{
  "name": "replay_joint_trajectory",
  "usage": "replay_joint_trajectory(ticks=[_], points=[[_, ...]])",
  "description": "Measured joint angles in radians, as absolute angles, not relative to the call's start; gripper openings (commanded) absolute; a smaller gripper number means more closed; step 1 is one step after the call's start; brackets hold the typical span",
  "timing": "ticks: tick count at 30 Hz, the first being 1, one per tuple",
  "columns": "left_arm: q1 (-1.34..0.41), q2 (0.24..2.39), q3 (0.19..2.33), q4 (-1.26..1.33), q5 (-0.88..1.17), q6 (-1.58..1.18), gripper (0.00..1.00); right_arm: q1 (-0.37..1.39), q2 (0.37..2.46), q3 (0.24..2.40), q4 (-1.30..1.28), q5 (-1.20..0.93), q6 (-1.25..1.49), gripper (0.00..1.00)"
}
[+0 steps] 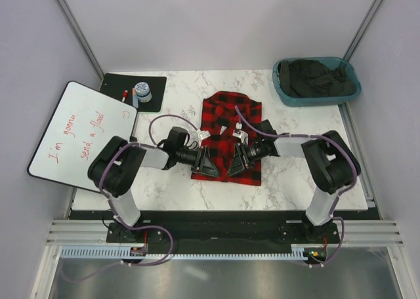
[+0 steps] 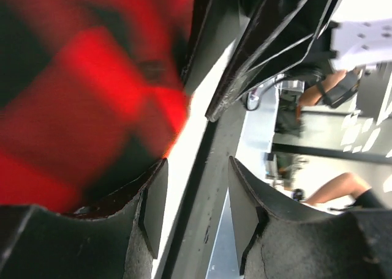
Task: Fold and stack the long sleeve shirts
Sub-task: Fold the shirt
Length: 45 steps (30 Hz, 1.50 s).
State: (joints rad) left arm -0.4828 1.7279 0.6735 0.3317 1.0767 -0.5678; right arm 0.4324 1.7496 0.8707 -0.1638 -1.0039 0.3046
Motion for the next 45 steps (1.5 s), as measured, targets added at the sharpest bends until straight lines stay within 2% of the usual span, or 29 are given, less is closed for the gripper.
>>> replay_joint_trajectory(ticks=[5, 13, 16, 21, 26, 27, 30, 31, 37, 45], points=[[-0.445, 1.868, 0.658, 0.353, 1.063, -0.599, 0.51, 0.400, 1.932, 0.849, -0.160, -1.094, 0.293, 0.33], [-0.342, 1.868, 0.637, 0.306, 1.105, -0.583, 0.51, 0.310, 1.981, 0.882, -0.340, -1.184, 0.145, 0.33], [-0.336, 1.753, 0.633, 0.175, 1.091, -0.498, 0.53, 0.304, 1.914, 0.885, -0.430, -1.132, 0.085, 0.34], [-0.367, 1.383, 0.702, -0.109, 0.965, -0.181, 0.53, 0.307, 1.721, 0.977, -0.529, -1.063, 0.030, 0.36], [-0.659, 1.082, 0.673, -0.183, 0.579, 0.213, 0.53, 0.330, 1.725, 1.138, -0.482, -0.987, 0.030, 0.35], [-0.735, 1.054, 0.643, -0.181, 0.495, 0.276, 0.65, 0.341, 1.755, 1.174, -0.468, -0.973, 0.035, 0.35], [-0.945, 1.054, 0.550, -0.167, 0.281, 0.429, 0.67, 0.369, 1.856, 1.248, -0.432, -0.941, 0.057, 0.34], [-1.088, 1.122, 0.487, -0.137, 0.098, 0.541, 0.67, 0.388, 1.941, 1.281, -0.403, -0.912, 0.075, 0.35], [-1.193, 1.256, 0.456, 0.043, -0.113, 0.652, 0.68, 0.391, 2.048, 1.326, -0.393, -0.870, 0.066, 0.35], [-1.261, 1.391, 0.408, 0.338, -0.229, 0.778, 0.69, 0.382, 2.131, 1.336, -0.381, -0.919, 0.046, 0.33]])
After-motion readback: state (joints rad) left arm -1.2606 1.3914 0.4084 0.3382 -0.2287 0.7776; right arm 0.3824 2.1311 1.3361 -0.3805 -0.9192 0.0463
